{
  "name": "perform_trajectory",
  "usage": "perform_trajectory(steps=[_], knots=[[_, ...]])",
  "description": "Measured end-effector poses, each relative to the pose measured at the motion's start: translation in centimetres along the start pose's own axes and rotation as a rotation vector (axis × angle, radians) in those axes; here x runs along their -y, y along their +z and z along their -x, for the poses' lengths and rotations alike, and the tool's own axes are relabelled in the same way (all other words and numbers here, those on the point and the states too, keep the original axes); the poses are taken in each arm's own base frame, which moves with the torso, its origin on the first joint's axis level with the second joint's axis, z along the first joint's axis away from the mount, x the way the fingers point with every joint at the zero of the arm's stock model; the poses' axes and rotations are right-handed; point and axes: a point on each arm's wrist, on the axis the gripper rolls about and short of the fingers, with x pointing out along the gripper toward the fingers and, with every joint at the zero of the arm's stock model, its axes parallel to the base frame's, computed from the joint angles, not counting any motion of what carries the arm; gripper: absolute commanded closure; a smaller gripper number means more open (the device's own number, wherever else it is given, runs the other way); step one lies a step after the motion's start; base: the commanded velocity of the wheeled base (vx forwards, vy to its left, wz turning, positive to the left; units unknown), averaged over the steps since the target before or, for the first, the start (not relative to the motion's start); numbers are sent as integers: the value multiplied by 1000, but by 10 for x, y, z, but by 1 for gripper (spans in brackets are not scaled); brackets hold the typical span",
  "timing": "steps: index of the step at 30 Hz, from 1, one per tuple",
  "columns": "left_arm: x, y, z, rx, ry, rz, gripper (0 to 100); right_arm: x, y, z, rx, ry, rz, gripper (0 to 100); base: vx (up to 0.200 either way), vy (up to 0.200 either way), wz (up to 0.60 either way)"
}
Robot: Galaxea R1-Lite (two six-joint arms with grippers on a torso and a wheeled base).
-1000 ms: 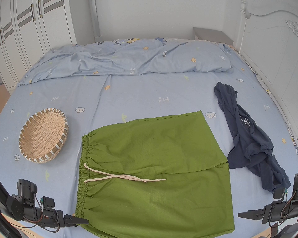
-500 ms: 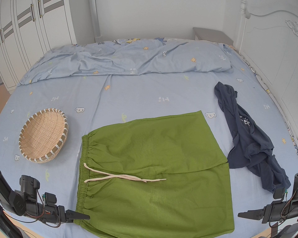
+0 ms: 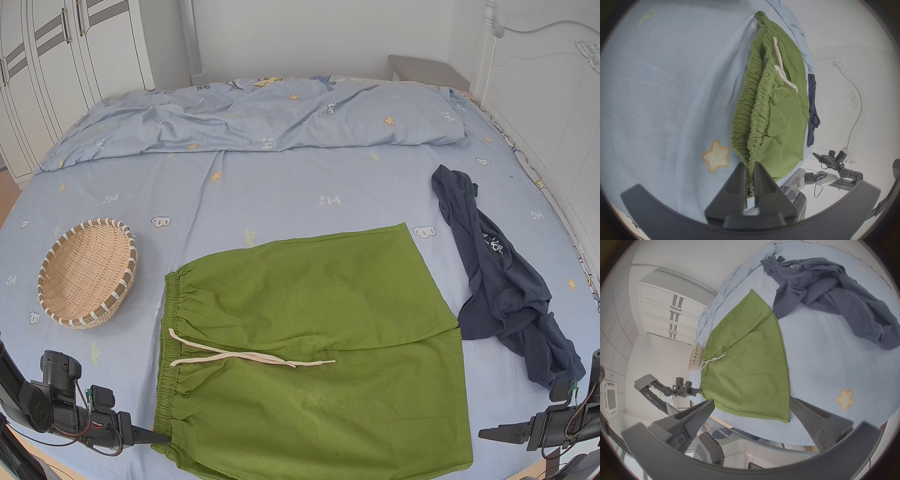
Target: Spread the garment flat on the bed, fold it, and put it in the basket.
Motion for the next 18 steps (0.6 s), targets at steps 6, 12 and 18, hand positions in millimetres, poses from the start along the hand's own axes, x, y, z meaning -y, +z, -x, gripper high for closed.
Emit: perform_trajectory(steps=[6, 12, 18], knots=[[-1, -2, 1, 1, 2, 7, 100, 2, 1, -4, -26, -11, -15, 0, 0, 0, 0], [-2, -3, 2, 5, 6, 16, 100, 12, 4, -18, -123, -54, -16, 0, 0, 0, 0], [-3, -3, 3, 11, 9, 22, 100, 27, 6, -33, -231, -89, 70, 0, 0, 0, 0]])
